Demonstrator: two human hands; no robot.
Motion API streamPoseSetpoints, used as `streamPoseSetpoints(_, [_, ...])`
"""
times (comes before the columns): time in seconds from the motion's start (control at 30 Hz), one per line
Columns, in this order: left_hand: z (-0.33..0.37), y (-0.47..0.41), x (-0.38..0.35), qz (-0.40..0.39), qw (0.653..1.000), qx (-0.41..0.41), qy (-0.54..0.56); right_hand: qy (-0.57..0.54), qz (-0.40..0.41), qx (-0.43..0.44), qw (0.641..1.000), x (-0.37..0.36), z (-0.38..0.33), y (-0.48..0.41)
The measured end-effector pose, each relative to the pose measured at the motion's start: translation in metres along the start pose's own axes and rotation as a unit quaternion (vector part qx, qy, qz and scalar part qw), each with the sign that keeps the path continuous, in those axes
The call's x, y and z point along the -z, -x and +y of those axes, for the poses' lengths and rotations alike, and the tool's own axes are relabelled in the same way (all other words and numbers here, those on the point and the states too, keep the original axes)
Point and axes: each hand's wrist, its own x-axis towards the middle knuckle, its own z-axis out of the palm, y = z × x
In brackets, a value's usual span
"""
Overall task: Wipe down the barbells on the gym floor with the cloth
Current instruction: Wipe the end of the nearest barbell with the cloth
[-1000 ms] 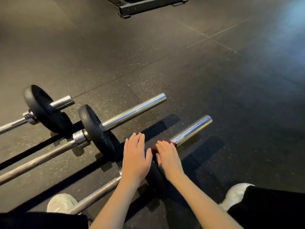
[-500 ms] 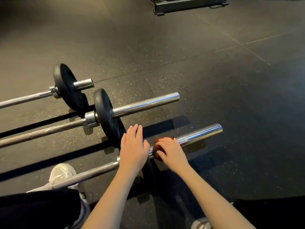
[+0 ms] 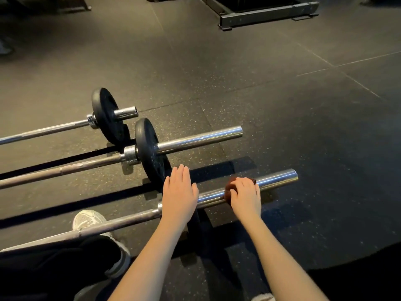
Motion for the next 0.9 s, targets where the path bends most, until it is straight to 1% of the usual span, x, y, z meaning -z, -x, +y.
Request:
streamPoseSetpoints(0.03, [0.001,0.001,0.000,0.002,1.000,0.001,-0.007,-0.006,0.013,-0.022,1.000,-0.006,-0.008,0.005])
streamPoseSetpoints(0.07, [0.001,0.001,-0.001,0.003,1.000,0.000,-0.014,-0.006,0.007,-0.021,1.000,-0.014,-0.019,0.012])
streamPoseSetpoints(0.17, [0.001,0.003,-0.001,0.000,0.999,-0.012,-0.043,0.021,-0.055,0.087,0.994,-0.024,-0.041,0.024])
streamPoseSetpoints(0.2, [0.002,0.005,0.000,-0.001,0.998,-0.024,-0.056,0.024,-0.061,0.099,0.993,-0.017,-0.037,0.019])
streamPoseSetpoints(0.23, [0.004,0.007,0.000,-0.004,0.997,-0.040,-0.070,0.023,-0.057,0.090,0.994,-0.007,-0.029,0.012])
streamPoseSetpoints(0.27, [0.007,0.010,0.000,-0.010,0.995,-0.055,-0.086,0.017,-0.045,0.059,0.997,0.001,-0.018,0.006])
streamPoseSetpoints(0.33, [0.011,0.016,-0.001,-0.026,0.990,-0.075,-0.115,-0.001,0.007,-0.027,1.000,0.009,0.003,0.002])
streamPoseSetpoints(0.4, [0.013,0.018,-0.001,-0.032,0.988,-0.078,-0.130,-0.003,0.035,-0.082,0.996,0.003,0.002,0.009])
streamPoseSetpoints(0.43, [0.013,0.017,-0.001,-0.031,0.988,-0.077,-0.132,-0.003,0.034,-0.081,0.996,-0.004,-0.005,0.014])
streamPoseSetpoints(0.47, [0.013,0.016,-0.001,-0.028,0.988,-0.077,-0.132,0.001,0.020,-0.059,0.998,-0.011,-0.013,0.018])
streamPoseSetpoints(0.53, [0.012,0.015,-0.001,-0.024,0.987,-0.080,-0.134,0.012,-0.013,0.011,1.000,-0.016,-0.019,0.018])
streamPoseSetpoints(0.57, [0.012,0.014,-0.001,-0.024,0.987,-0.082,-0.137,0.012,-0.021,0.028,0.999,-0.012,-0.015,0.011])
streamPoseSetpoints(0.6, [0.012,0.014,-0.001,-0.026,0.986,-0.085,-0.139,0.003,-0.025,0.022,0.999,-0.004,-0.008,0.003])
streamPoseSetpoints(0.63, [0.012,0.013,-0.001,-0.028,0.985,-0.091,-0.143,-0.011,-0.024,-0.006,1.000,0.005,0.001,-0.005])
streamPoseSetpoints(0.7, [0.011,0.013,0.000,-0.031,0.983,-0.104,-0.151,-0.047,0.020,-0.084,0.995,0.018,0.019,-0.014])
streamPoseSetpoints(0.77, [0.011,0.013,0.000,-0.036,0.980,-0.117,-0.159,-0.055,0.066,-0.129,0.988,0.013,0.018,-0.008])
streamPoseSetpoints(0.8, [0.012,0.013,-0.001,-0.038,0.978,-0.122,-0.164,-0.059,0.072,-0.128,0.987,0.005,0.010,-0.001])
streamPoseSetpoints(0.83, [0.012,0.012,-0.001,-0.040,0.976,-0.126,-0.172,-0.062,0.063,-0.109,0.990,-0.004,0.000,0.008])
streamPoseSetpoints(0.9, [0.015,0.009,-0.003,-0.045,0.970,-0.140,-0.191,-0.042,0.021,-0.029,0.998,-0.018,-0.011,0.019])
